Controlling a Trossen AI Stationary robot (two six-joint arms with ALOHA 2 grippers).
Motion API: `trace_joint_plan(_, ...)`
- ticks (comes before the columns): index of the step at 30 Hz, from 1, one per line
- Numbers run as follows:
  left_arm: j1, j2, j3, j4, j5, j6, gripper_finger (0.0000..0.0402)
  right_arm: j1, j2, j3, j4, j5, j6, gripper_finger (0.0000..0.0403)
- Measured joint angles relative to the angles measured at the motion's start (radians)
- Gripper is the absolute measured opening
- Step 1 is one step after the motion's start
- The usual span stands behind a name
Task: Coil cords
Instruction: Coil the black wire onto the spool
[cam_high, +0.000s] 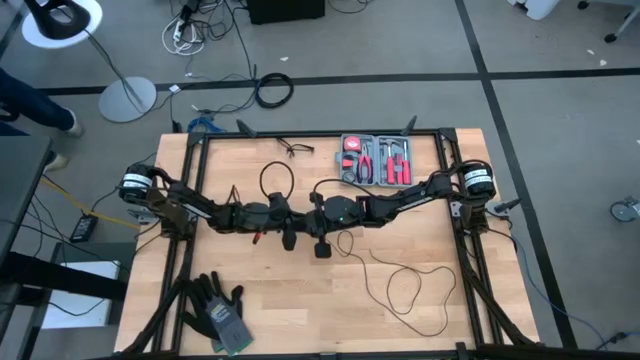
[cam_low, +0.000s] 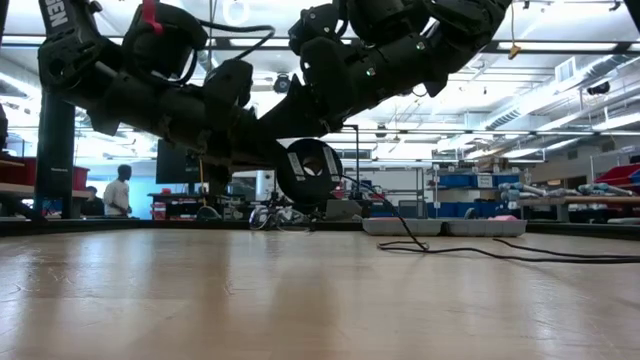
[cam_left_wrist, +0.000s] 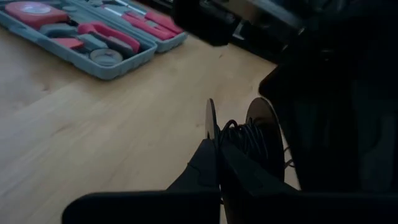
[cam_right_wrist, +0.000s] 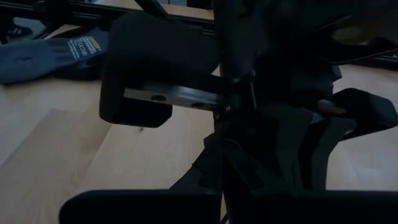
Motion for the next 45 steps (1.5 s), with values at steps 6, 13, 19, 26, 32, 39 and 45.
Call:
trace_joint_plan(6, 0.0, 0.0, 0.0, -0.001, 0.008, -0.001, 0.0, 0.0, 0.0, 0.0, -0.005, -0.001, 0.021, 0.0)
trace_joint_plan(13, 0.0, 0.0, 0.0, 0.022, 0.009, -0.001, 0.0001, 0.0, 0.0, 0.0, 0.004, -0.049, 0.077, 0.0)
trace_joint_plan(19, 0.0, 0.001, -0.001, 0.092, -0.014, -0.018, 0.0001, 0.012, -0.002, 0.003, 0.017, -0.086, 0.111, 0.0)
trace_joint_plan(26, 0.0, 0.002, -0.001, 0.114, -0.028, -0.034, 0.0001, 0.02, -0.001, 0.001, -0.056, -0.068, 0.112, 0.0)
trace_joint_plan(32, 0.002, -0.001, 0.002, 0.084, -0.012, -0.041, 0.0001, 0.021, 0.002, -0.002, 0.021, -0.024, 0.075, 0.0)
trace_joint_plan(39, 0.001, -0.001, 0.002, 0.123, -0.01, -0.05, 0.0001, 0.013, 0.002, -0.001, 0.111, -0.061, 0.048, 0.0)
trace_joint_plan(45, 0.002, -0.001, 0.001, 0.118, 0.019, -0.05, 0.0001, 0.014, 0.002, 0.0, 0.107, -0.002, -0.006, 0.0)
